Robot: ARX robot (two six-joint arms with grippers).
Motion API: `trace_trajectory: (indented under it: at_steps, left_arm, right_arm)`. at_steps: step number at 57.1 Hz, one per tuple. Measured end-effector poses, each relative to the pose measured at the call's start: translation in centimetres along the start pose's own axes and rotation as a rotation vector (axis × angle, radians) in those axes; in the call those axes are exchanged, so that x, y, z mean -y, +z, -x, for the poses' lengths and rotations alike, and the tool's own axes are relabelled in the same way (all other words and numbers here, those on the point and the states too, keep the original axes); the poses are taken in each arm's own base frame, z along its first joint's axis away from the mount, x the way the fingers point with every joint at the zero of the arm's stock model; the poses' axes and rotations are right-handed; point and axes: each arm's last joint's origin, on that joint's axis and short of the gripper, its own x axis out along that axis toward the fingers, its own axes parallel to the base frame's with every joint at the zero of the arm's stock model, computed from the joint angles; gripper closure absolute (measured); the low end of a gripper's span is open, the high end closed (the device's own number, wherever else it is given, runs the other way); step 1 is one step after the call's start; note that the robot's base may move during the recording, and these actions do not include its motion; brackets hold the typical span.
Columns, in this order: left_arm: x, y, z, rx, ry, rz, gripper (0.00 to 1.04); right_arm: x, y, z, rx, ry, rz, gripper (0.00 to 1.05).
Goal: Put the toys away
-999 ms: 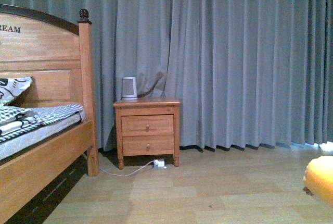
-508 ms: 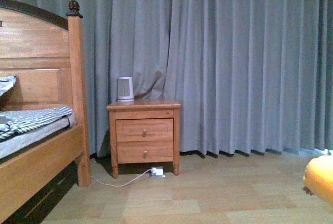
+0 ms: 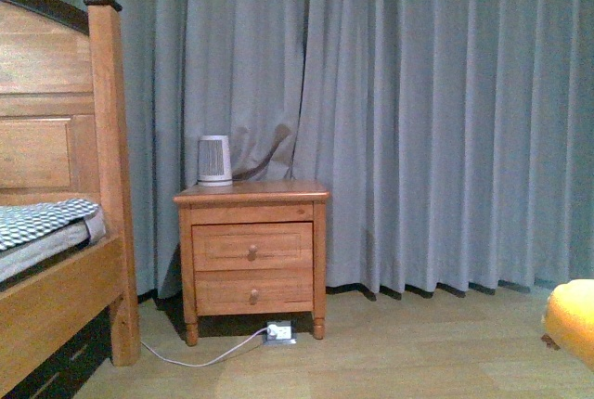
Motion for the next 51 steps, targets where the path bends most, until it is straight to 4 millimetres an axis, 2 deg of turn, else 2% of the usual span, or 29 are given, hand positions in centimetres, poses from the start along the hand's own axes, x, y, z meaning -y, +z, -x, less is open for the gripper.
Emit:
trace_trajectory:
  at_steps: [51]
  left_arm:
    - [0.0, 0.0, 0.0, 0.0, 0.0, 0.0, 0.06]
  right_arm:
    - [0.0, 0.0, 0.0, 0.0, 0.0, 0.0, 0.98]
